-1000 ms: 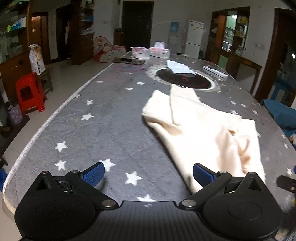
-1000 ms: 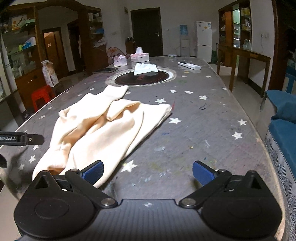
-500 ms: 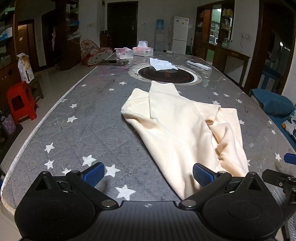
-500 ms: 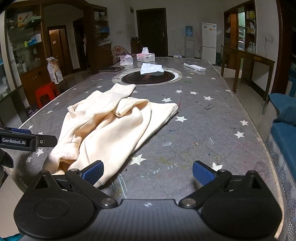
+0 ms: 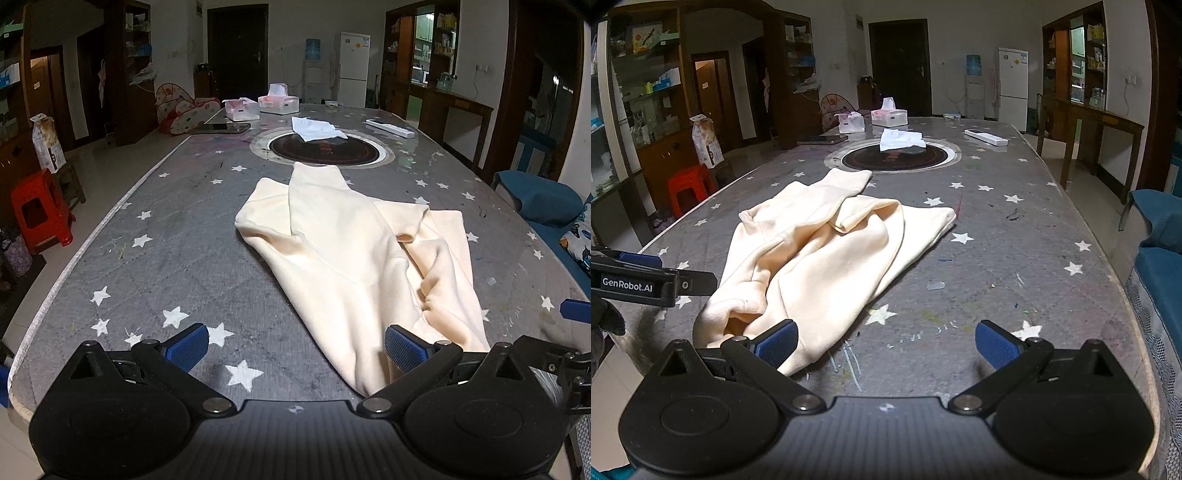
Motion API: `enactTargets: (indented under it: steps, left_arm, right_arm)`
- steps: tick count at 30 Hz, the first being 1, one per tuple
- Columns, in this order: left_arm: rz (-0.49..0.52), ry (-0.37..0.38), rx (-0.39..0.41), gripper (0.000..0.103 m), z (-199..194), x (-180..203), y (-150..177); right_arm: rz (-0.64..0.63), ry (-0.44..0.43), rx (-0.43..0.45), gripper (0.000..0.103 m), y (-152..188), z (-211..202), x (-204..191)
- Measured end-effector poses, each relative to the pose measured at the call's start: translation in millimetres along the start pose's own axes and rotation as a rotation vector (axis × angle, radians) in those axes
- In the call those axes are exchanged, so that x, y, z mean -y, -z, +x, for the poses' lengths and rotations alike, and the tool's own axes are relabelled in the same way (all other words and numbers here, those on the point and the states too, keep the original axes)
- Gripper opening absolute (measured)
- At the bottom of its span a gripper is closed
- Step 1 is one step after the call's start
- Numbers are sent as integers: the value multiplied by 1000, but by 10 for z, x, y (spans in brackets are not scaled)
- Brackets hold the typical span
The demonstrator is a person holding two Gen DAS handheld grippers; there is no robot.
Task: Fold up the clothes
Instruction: 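Move both grippers over the cream sweatshirt toward its collar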
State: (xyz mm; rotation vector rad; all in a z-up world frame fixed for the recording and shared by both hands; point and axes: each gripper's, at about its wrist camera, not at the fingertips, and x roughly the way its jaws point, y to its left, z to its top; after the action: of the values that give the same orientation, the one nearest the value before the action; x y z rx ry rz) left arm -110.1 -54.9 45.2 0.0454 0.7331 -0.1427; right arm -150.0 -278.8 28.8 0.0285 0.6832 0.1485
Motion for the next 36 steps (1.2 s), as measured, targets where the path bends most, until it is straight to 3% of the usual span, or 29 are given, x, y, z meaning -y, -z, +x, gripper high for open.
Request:
enactTargets:
  steps: [36]
  left_arm:
    - [40,28,-13,103,40,151,-13]
  right_arm:
    - [-23,-36,-13,103,2,34,-135]
